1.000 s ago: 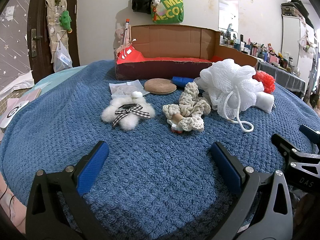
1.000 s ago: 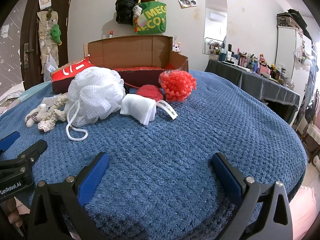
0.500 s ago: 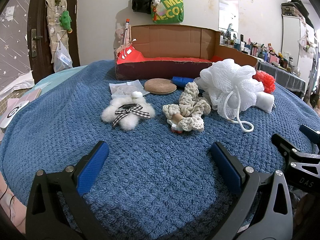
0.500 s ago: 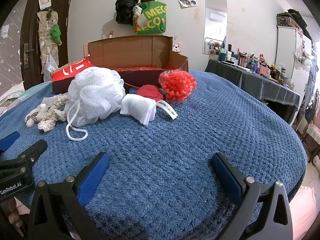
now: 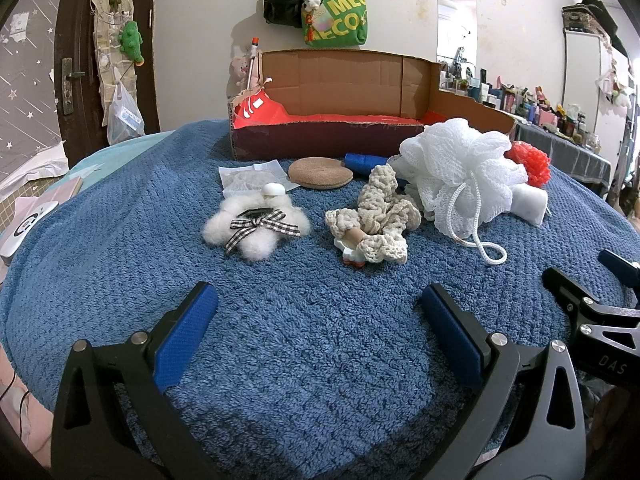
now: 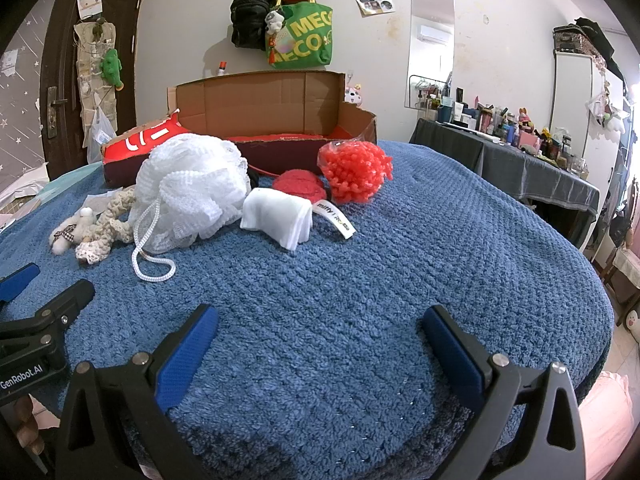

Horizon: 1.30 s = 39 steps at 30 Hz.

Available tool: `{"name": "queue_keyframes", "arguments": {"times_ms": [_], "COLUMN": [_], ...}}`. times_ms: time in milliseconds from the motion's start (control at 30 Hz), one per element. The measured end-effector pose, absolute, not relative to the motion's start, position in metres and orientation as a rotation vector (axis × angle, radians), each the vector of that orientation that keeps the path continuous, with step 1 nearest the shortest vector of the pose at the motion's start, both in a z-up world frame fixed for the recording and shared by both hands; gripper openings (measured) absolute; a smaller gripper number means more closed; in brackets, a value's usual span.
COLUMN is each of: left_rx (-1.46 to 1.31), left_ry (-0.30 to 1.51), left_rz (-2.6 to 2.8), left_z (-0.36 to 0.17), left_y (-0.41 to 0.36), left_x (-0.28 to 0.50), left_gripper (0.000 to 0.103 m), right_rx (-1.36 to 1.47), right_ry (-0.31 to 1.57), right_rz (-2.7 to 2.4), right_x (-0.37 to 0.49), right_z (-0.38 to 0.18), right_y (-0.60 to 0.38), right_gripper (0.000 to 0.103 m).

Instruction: Organize soft objects

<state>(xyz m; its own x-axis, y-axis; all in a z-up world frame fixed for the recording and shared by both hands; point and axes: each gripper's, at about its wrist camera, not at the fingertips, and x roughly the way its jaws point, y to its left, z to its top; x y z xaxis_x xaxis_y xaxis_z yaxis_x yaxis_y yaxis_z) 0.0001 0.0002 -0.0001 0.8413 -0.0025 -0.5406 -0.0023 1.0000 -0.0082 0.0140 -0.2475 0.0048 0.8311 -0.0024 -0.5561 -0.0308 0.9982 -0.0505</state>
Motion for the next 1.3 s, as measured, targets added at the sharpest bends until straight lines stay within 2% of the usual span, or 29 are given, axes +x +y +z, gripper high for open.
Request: {"name": "queue_keyframes", "arguments": {"times_ms": [1300], "left_rx": [0.002], "left_ry": [0.555], "left_rz": [-0.009], "left_z": [0.0093], "left_y": [0.0024], "left_x": [0.0034], "left_gripper": [0.103], "right_rx": [-0.052], "right_ry": [0.585], "right_rz": [0.025], "right_x": [0.0126], "right_z": [0.0047], "right_y": [-0.2461], "right_gripper": [0.103]}}
